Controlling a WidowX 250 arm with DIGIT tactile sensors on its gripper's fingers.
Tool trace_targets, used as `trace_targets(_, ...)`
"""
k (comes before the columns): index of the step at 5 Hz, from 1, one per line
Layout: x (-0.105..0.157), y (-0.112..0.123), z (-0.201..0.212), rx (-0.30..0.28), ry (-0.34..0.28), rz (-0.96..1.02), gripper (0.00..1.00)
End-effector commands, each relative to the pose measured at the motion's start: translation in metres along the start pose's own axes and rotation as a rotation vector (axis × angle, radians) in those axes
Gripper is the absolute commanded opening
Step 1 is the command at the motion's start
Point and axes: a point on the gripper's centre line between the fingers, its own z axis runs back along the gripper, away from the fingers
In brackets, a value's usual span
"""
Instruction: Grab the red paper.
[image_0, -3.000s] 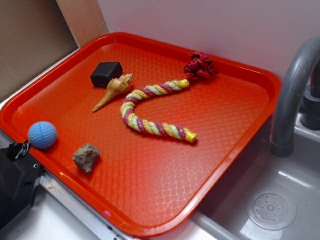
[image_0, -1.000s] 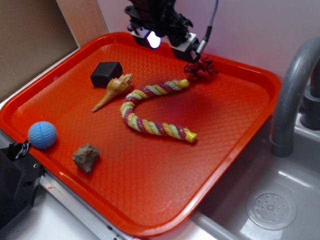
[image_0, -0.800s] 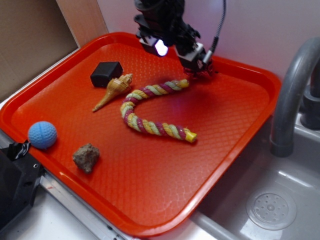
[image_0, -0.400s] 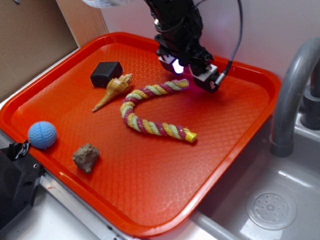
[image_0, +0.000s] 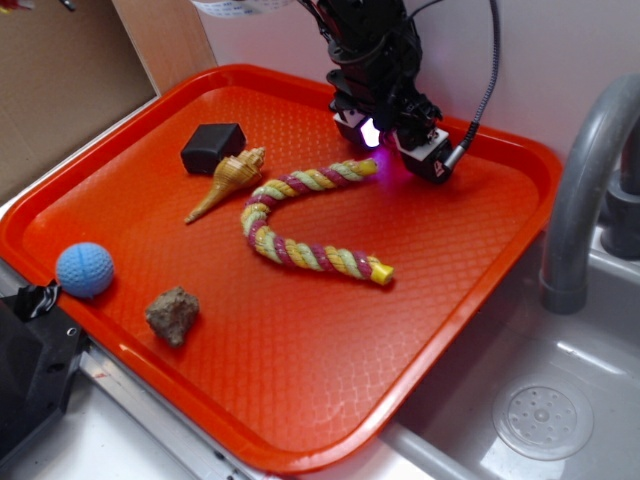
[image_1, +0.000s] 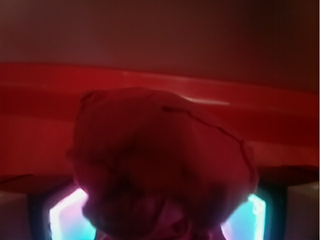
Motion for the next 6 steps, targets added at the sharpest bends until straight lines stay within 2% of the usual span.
trace_targets(1, 0.019, 0.003, 0.009, 0.010, -0.065, 0.013, 0.00)
trace_targets(4, 0.011, 0.012, 0.020, 0.032, -0.053, 0.020, 0.00)
trace_targets(5, 0.000, 0.011, 0.038, 0.039, -0.048, 0.015, 0.00)
trace_targets(6, -0.021, 0.008, 0.065, 0.019, -0.031, 0.033, 0.00)
